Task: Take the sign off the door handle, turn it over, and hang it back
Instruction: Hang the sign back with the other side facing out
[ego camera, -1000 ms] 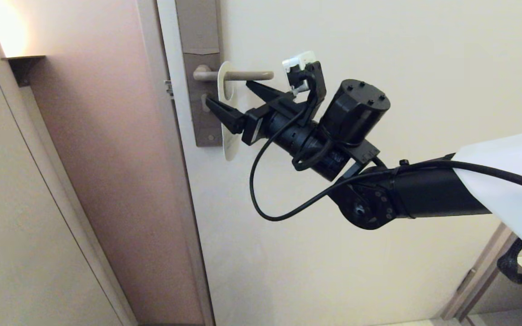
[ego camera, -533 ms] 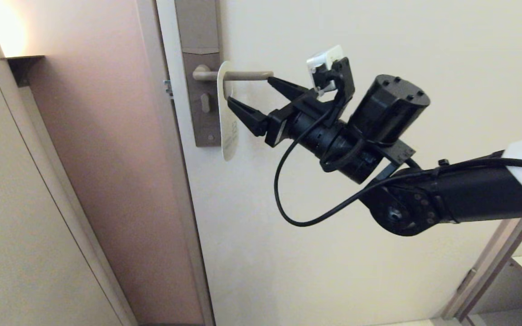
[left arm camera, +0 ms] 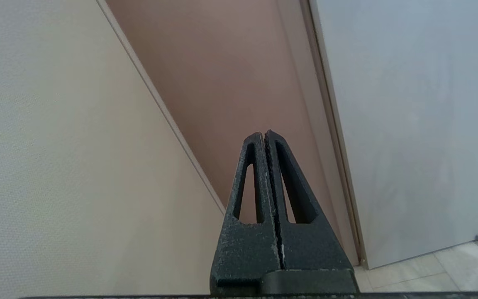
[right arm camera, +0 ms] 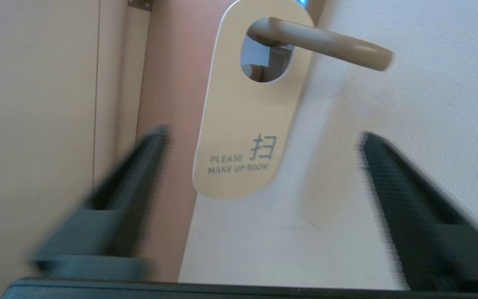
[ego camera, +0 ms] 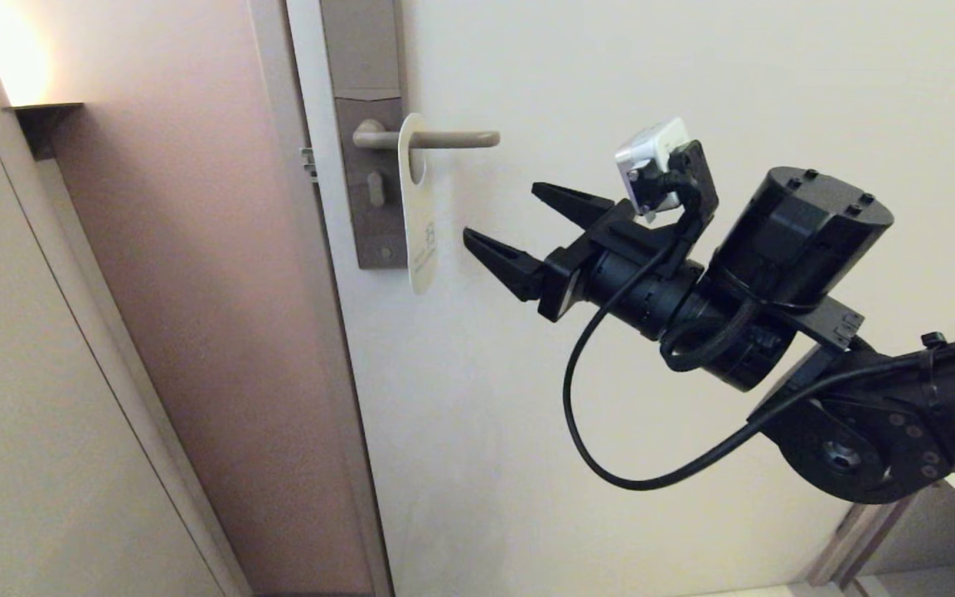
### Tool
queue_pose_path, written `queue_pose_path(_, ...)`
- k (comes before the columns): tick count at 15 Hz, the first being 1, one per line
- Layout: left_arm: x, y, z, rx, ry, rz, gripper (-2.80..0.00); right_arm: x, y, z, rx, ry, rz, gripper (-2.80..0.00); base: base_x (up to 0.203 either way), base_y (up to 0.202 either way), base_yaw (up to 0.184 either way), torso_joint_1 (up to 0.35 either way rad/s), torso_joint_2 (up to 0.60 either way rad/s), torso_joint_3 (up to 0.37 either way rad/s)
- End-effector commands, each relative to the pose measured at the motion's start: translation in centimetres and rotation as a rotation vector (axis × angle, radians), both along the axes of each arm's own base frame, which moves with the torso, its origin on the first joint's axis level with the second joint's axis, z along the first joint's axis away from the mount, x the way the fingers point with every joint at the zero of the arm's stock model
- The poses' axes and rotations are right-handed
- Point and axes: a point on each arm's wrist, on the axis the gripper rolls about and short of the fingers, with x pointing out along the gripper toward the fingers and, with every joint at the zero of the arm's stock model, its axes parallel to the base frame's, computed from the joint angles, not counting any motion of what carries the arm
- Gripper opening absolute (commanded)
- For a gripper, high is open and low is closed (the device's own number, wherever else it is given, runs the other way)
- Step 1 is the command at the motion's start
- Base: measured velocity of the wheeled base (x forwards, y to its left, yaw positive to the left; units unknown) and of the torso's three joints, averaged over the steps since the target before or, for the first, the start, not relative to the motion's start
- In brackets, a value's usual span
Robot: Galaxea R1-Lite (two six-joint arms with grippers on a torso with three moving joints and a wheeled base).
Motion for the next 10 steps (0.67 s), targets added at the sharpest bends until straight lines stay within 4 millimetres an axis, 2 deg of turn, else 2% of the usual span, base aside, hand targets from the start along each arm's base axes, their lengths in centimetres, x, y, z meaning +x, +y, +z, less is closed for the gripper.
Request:
queue_pose_path(1,0.0,0.0,0.0,0.001,0.001,0.0,-2.8,-0.6,-0.5,0.5,0.008,-0.01,-0.002,-2.8,0.0,0.0,0.0,0.0,0.0,0.0)
queue_pose_path(4,0.0,0.0,0.0,0.002,0.001,0.0,-2.8,-0.5,-0.6,0.5,0.009,-0.008,-0.018,-2.8,0.0,0.0,0.0,0.0,0.0,0.0)
queue_pose_path(10,0.0,0.0,0.0,0.001,0.001,0.0,-2.8,0.3,-1.6,0.3,0.014,0.038,-0.183,-2.8,0.0,0.0,0.0,0.0,0.0,0.0)
